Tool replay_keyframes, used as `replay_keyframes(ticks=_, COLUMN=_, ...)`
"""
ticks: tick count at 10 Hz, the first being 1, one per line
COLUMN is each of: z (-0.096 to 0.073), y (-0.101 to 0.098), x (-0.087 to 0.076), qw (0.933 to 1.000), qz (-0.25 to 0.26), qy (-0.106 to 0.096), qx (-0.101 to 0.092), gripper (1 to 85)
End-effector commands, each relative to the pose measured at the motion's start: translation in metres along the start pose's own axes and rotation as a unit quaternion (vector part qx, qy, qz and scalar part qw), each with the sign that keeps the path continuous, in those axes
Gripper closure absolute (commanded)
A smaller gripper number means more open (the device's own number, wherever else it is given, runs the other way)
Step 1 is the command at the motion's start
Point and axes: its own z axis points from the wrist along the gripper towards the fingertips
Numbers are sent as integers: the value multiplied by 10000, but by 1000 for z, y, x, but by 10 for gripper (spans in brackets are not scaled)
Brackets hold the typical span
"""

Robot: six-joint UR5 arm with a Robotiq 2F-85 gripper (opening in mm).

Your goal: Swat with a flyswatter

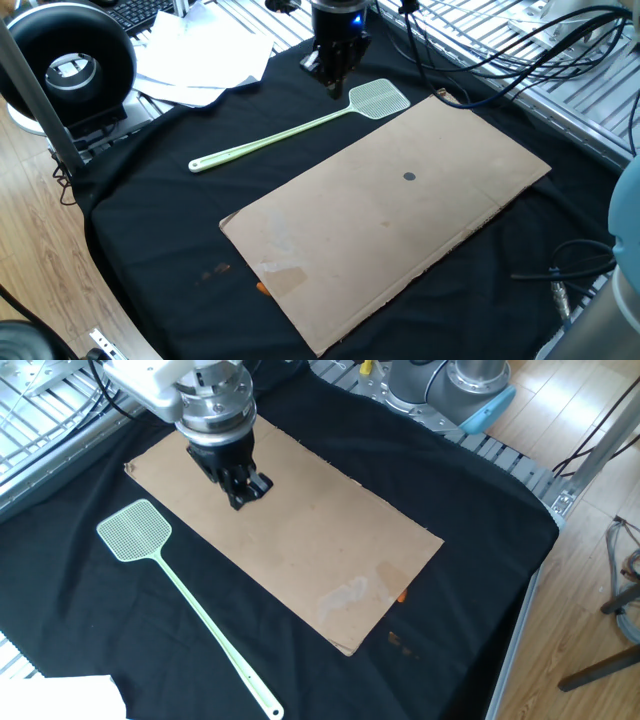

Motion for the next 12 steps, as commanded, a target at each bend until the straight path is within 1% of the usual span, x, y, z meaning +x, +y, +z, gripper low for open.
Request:
replay_keyframes(ticks=1, z=20, y=32, x=-22, qw=9995, qz=-1, qy=-126, qx=-273, gripper=833)
replay_keyframes(ticks=2, z=28, y=37, x=-28, qw=9994, qz=8, qy=-142, qx=-304, gripper=833)
replay_keyframes(ticks=3, z=34, y=38, x=-34, qw=9994, qz=24, qy=-218, qx=-273, gripper=833)
replay_keyframes(ticks=4, z=35, y=38, x=-36, qw=9993, qz=85, qy=-240, qx=-259, gripper=833)
replay_keyframes(ticks=5, z=38, y=39, x=-39, qw=9991, qz=148, qy=-277, qx=-291, gripper=833)
replay_keyframes(ticks=6, z=44, y=41, x=-43, qw=9985, qz=236, qy=-336, qx=-355, gripper=833)
replay_keyframes(ticks=8, z=61, y=45, x=-58, qw=9964, qz=392, qy=-621, qx=-421, gripper=833)
replay_keyframes(ticks=9, z=64, y=45, x=-57, qw=9960, qz=432, qy=-642, qx=-439, gripper=833)
replay_keyframes(ticks=10, z=63, y=45, x=-52, qw=9961, qz=427, qy=-579, qx=-506, gripper=833)
replay_keyframes(ticks=11, z=67, y=46, x=-50, qw=9959, qz=399, qy=-587, qx=-558, gripper=833)
replay_keyframes(ticks=12, z=71, y=47, x=-48, qw=9960, qz=391, qy=-587, qx=-550, gripper=833)
